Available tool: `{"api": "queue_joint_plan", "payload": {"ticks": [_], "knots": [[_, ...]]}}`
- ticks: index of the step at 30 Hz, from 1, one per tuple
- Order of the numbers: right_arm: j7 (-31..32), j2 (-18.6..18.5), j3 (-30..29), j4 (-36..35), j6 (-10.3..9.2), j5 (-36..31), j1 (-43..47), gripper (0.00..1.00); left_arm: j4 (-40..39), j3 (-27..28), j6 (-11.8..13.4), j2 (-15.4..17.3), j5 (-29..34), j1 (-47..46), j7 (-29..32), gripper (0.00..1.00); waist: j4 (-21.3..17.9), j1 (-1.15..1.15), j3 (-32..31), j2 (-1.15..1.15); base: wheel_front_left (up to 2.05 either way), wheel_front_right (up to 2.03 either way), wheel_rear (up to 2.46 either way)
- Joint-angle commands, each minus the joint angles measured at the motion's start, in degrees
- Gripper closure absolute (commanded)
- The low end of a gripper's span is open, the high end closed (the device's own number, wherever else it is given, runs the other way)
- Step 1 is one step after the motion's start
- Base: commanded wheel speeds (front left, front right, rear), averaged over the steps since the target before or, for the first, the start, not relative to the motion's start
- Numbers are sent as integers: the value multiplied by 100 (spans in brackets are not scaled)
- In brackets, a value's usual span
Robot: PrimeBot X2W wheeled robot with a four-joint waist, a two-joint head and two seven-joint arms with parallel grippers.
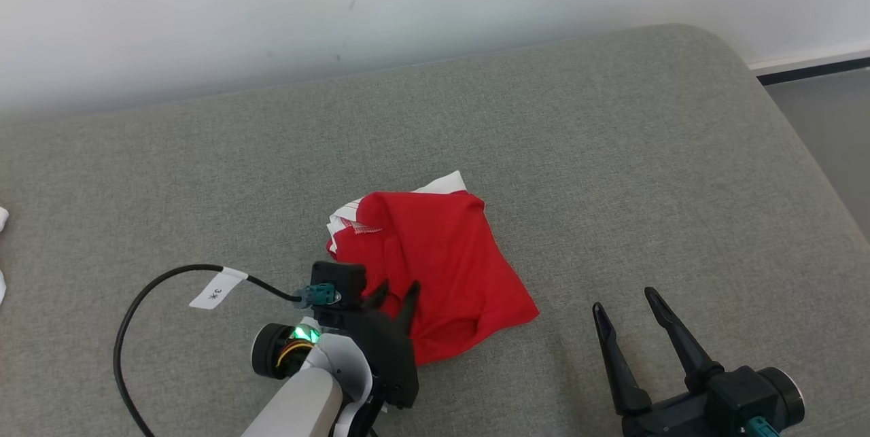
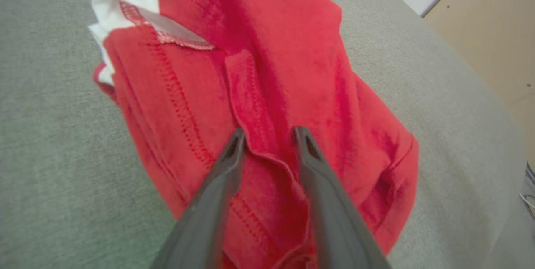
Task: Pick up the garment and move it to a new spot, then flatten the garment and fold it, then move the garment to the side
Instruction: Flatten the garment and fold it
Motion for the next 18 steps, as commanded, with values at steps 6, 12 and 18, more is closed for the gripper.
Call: {"api": "queue_joint_plan", "payload": {"ticks": [6, 12, 18], "knots": [[-25, 18, -44, 4, -13, -1, 68, 0, -107, -70, -82, -17, -110, 69, -78, 100, 49, -1, -52, -1, 0, 0, 0], [-25, -1, -82, -7, -13, 14, 86, 0, -541, -33, -101, -18, -275, 335, -250, 100, 222, -1, -69, -1, 0, 0, 0], [-25, -13, -82, 12, -13, 16, 24, 0, -1176, 29, -45, 38, -408, 703, -415, 100, 488, -1, -42, -1, 0, 0, 0]]}}
